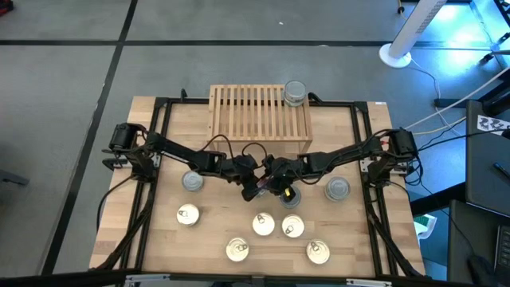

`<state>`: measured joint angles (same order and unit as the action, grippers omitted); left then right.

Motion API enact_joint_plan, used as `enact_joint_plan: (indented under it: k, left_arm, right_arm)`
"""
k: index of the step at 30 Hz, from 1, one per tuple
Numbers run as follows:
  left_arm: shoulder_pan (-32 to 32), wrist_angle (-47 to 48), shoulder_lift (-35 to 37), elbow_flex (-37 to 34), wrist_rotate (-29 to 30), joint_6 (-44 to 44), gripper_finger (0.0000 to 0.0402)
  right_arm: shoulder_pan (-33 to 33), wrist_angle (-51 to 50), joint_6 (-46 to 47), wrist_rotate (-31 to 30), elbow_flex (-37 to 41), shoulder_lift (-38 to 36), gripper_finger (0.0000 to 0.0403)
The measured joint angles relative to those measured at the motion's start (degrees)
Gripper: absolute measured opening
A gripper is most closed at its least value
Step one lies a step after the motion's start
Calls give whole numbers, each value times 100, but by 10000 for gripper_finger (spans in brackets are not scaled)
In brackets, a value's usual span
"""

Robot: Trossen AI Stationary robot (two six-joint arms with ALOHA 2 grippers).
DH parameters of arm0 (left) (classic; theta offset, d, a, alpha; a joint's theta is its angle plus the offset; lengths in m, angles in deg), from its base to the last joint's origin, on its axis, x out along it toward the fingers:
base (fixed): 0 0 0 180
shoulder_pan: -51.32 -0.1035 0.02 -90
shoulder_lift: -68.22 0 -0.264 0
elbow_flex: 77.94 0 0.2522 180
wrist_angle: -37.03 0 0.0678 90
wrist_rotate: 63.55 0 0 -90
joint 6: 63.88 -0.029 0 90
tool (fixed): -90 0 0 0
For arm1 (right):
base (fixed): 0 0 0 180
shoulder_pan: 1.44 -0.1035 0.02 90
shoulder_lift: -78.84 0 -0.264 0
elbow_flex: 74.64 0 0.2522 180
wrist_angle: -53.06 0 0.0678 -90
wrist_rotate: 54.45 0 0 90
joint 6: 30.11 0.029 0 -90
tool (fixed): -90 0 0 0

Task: Stack canned seafood by type on shelf
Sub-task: Put the blue tuna can on the shelf

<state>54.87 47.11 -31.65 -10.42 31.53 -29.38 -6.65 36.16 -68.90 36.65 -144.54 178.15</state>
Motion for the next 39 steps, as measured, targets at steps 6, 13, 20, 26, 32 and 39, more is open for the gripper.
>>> enact_joint_plan:
  k: [6, 13, 20, 26, 32, 39]
  left_arm:
    - [-5, 62, 141, 0, 13, -2, 0]
    - [-22, 632, 702, 0, 26, -3, 0]
    - [-22, 1076, 1183, 0, 37, -2, 0]
    - [-22, 1154, 1693, 0, 269, -38, 0]
    - [-18, 1477, 2514, 0, 763, -187, 0]
    - [-15, 1593, 3422, 0, 1333, -518, 0]
  right_arm:
    - [0, 4, -3, 0, 0, 0, 210]
    - [-4, 32, -4, -53, 0, 0, 193]
    - [-7, 17, -8, -129, -151, 9, 200]
    - [-7, -27, -11, -477, -573, 9, 197]
    - [-7, -340, -45, -550, -1148, 9, 197]
    - [-9, -839, -380, -1143, -1886, 7, 199]
